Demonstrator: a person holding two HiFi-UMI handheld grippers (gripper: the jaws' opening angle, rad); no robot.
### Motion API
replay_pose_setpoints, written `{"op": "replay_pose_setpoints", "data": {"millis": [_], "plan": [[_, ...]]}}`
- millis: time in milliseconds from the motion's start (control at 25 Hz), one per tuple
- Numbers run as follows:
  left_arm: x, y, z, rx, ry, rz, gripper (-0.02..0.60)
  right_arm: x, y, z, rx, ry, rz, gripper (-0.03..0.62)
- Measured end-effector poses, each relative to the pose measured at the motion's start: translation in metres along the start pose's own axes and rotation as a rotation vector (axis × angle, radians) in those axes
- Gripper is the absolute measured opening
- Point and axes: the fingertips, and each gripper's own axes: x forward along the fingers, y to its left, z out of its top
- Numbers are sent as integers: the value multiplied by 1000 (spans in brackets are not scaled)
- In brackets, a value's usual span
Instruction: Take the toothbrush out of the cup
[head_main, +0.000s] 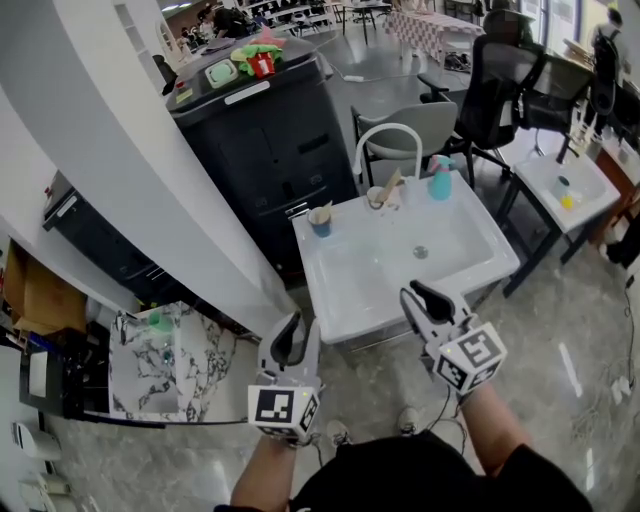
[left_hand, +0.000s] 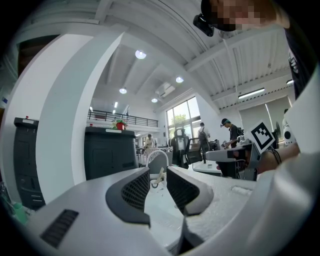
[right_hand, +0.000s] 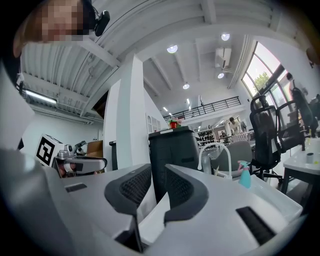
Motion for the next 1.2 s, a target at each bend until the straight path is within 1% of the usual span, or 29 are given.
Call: {"op": "replay_pose_setpoints", "data": {"millis": [280, 400, 680, 880, 1040, 1200], "plan": [[19, -24, -1, 0, -3, 35, 148, -11, -30, 2, -17, 10, 25, 120], [27, -35, -1, -1, -5, 55, 160, -14, -44, 3, -26, 11, 42, 129], [39, -57, 3, -7, -10, 111, 161, -25, -71, 9, -29, 11, 78, 129], [47, -67, 11, 5, -11, 126, 161, -28, -84, 14, -19, 6, 93, 130], [53, -68, 13, 15, -7, 131, 161, -23, -91, 15, -10, -1, 97, 132], [61, -59, 13, 20, -9, 135, 161, -12, -95, 15, -8, -4, 95, 132]]}}
